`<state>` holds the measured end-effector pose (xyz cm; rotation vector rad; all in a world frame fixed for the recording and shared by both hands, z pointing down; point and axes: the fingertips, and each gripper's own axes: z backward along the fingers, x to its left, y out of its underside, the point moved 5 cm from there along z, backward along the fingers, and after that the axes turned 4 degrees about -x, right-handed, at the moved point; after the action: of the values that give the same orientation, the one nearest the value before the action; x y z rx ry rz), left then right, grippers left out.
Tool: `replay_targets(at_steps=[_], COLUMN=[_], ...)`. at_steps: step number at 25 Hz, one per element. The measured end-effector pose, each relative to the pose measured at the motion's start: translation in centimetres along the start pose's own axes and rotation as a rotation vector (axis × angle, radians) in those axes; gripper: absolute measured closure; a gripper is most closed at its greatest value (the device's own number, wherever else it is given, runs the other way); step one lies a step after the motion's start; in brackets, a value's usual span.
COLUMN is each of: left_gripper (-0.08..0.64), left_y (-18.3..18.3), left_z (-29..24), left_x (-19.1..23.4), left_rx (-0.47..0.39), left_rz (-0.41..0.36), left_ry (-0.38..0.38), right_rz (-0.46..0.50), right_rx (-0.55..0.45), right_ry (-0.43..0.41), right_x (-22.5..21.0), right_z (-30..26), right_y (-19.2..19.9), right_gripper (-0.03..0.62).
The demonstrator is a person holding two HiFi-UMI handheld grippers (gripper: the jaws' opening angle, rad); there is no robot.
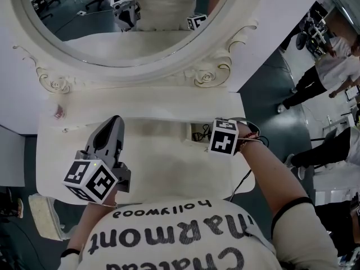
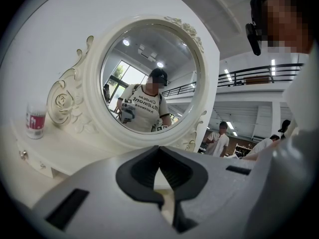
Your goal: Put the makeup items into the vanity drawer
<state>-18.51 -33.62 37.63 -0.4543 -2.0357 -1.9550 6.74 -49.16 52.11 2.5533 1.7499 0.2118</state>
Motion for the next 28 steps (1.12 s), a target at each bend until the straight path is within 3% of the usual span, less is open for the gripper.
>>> replay_targets(at_steps=[8,14,17,23,28], left_gripper=[0.551,0.551,0.551,0.551,0.551], left_y=[0.2,0.3,0.5,0.7,1.0], left_z=[-0.3,-1.1,-1.7,-3.0,-3.8], left_x=[-0.3,-1.1,-1.4,-2.8,-4.1], left_rx=[0.006,0.016,0.024,0.038,0.052], left_rz=[-0.001,-0.006,-0.002,-0.013,-0.018], left_ry=[0.01,0.039,0.054,0.095,0.126], right_rz=[-0.096,-0.223,-0.369,-0.779,-1.027], right_rx=[-0.076,-0.183,-0.3,-0.62,-0.856], right_ry=[0.009,0.078,0.138,0.218,0.308], right_x=[-0.2,-0.4,-0.8,-0.7,-0.6], right_z=[0.7,2.7,4.1,7.4,10.0], right_y=[0.3,0.9,1.5,3.0,3.4], right_gripper=[0.552,0.552,0.552,0.552,0.552])
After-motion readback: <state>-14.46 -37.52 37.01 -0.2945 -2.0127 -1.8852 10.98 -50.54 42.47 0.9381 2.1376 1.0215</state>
